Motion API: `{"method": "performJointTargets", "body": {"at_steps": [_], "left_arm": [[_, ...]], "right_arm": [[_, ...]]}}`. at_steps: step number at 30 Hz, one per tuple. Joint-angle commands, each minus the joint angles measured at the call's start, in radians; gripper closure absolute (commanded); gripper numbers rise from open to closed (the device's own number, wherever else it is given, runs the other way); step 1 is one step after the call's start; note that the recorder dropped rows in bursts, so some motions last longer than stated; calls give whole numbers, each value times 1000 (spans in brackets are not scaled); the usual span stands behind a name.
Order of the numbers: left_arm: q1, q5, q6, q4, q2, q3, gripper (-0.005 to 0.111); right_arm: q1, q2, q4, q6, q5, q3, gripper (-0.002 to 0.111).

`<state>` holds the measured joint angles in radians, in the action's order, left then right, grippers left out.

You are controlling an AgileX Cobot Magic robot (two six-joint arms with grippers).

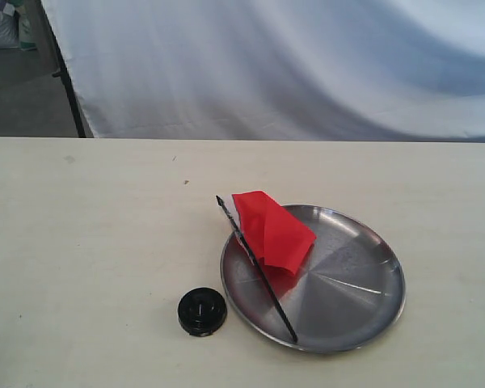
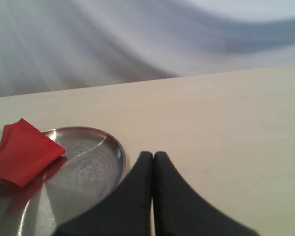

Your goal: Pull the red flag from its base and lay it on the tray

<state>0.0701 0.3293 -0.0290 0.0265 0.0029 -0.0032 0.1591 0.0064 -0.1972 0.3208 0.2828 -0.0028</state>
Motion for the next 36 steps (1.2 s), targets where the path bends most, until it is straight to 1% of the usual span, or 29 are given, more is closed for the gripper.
{"method": "performJointTargets", "body": {"at_steps": [1, 5, 8, 10, 18, 22, 36], "left_arm": [[1, -5, -1, 4, -3, 3, 107], [1, -5, -1, 4, -3, 3, 107], [1, -5, -1, 4, -3, 3, 107], [1, -5, -1, 4, -3, 3, 107], [1, -5, -1, 4, -3, 3, 107], [1, -5, -1, -1, -3, 3, 107], [1, -5, -1, 1, -3, 3, 107]], "right_arm": [[-6, -6, -11, -38, 58, 3, 109], [-6, -6, 19, -105, 58, 3, 109], [-6, -6, 115, -219, 58, 3, 109], [-6, -6, 148, -249, 58, 3, 109], [-6, -6, 153, -250, 58, 3, 109], [-6, -6, 237, -346, 58, 3, 109], [-6, -6, 237, -329, 65, 3, 109]]}}
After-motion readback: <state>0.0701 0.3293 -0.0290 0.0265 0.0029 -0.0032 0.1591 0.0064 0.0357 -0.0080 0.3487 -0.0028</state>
